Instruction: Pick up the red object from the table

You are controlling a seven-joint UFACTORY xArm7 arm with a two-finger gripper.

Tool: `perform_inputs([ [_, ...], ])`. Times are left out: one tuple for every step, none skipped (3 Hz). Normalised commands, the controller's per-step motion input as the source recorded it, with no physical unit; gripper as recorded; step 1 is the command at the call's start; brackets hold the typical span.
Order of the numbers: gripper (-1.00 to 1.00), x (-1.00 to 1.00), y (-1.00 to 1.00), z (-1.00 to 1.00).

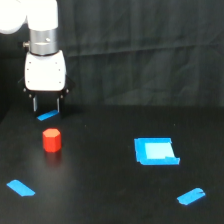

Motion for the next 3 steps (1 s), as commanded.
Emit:
perform_inputs([
  [0.99, -0.12, -0.45, -0.16],
  [0.99, -0.13, -0.58, -0.21],
  [1.00, -0.15, -0.82, -0.30],
])
